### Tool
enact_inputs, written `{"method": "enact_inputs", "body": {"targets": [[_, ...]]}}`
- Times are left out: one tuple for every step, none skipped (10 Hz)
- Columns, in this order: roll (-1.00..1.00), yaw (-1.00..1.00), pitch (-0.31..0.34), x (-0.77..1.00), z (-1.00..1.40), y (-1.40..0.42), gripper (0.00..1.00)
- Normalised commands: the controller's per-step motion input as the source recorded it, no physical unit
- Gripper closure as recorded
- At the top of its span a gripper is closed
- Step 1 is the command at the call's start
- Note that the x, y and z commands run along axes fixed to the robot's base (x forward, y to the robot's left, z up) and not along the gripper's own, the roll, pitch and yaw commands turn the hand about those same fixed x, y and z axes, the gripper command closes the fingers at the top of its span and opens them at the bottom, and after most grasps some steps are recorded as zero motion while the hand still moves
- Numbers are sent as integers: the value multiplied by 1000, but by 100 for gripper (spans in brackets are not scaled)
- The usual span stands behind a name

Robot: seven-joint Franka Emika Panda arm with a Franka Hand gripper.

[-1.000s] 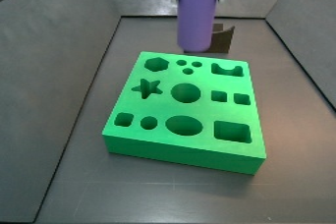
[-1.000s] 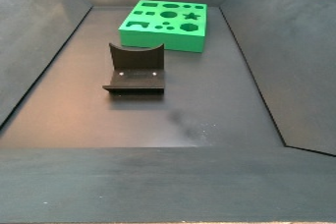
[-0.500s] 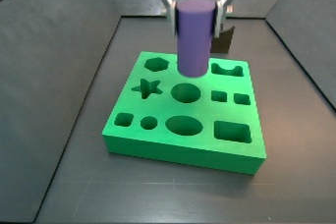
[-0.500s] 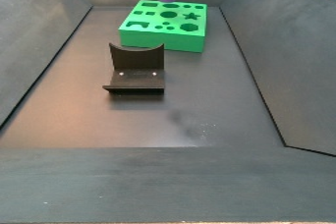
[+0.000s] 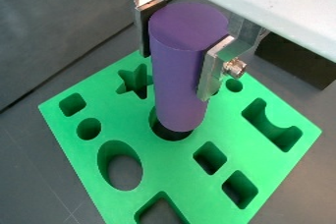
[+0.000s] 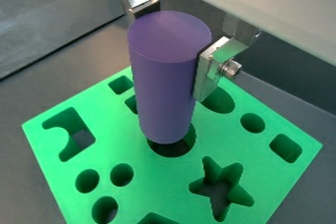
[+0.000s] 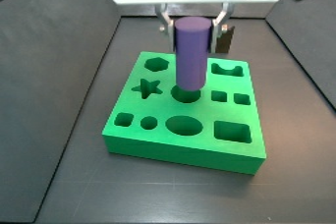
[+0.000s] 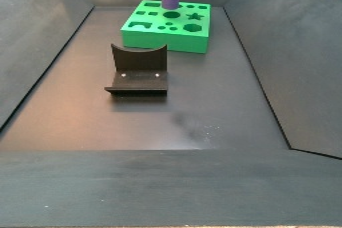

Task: Pick up the round object. Move up. Place the round object on the fixture. Regrasp the round object. Move to above the board. Insert the round object.
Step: Insert the round object.

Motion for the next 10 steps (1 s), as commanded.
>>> {"method": "enact_inputs", "body": {"targets": [[0, 0, -109, 0, -311, -11, 100], [0, 0, -114, 0, -329, -11, 100], [9, 0, -116, 0, -343, -11, 100], [39, 0, -107, -11, -366, -23, 100], [37, 0, -107, 0, -371, -17, 100], [43, 0, -103, 0, -406, 0, 100], [101, 14, -97, 0, -509, 0, 100], [137, 0, -106, -120, -566, 0, 100], [110, 0, -123, -417, -549, 0, 100], [103, -11, -116, -500, -534, 0, 100]]}}
